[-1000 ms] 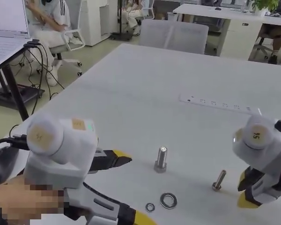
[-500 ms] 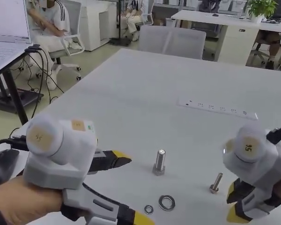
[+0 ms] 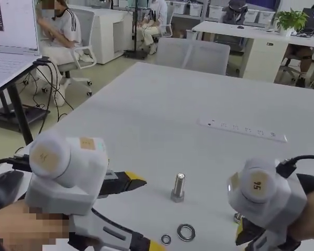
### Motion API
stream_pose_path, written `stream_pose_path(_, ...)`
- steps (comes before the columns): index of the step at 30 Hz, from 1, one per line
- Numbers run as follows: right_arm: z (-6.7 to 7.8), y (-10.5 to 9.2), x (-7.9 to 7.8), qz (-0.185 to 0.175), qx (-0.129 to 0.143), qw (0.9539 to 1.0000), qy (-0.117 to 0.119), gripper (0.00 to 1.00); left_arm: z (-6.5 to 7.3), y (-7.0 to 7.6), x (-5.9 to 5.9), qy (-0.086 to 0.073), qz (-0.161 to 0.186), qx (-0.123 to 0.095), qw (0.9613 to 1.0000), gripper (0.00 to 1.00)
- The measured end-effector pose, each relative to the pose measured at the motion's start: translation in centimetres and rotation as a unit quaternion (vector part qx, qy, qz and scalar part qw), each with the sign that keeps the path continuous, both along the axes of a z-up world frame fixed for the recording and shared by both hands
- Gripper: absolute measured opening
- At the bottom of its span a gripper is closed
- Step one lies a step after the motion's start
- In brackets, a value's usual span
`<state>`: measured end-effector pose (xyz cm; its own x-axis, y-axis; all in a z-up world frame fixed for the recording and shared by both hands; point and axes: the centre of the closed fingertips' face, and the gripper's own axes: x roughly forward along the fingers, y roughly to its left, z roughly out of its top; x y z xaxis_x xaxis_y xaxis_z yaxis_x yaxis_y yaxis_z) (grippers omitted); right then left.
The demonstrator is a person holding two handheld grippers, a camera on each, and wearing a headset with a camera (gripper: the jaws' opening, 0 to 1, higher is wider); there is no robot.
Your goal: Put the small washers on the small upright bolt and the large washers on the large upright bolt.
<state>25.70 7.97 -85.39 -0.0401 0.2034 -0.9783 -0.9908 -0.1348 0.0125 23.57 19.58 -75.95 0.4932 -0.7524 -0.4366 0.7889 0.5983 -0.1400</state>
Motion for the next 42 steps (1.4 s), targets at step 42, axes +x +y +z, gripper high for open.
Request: stream_pose_path(42,-2.4,6.1,-4.3,0.096,-0.007,0.9953,0.0,0.22,0.5,1.5,-1.5,-0.009,0.02,-0.006,0.9998,0.93)
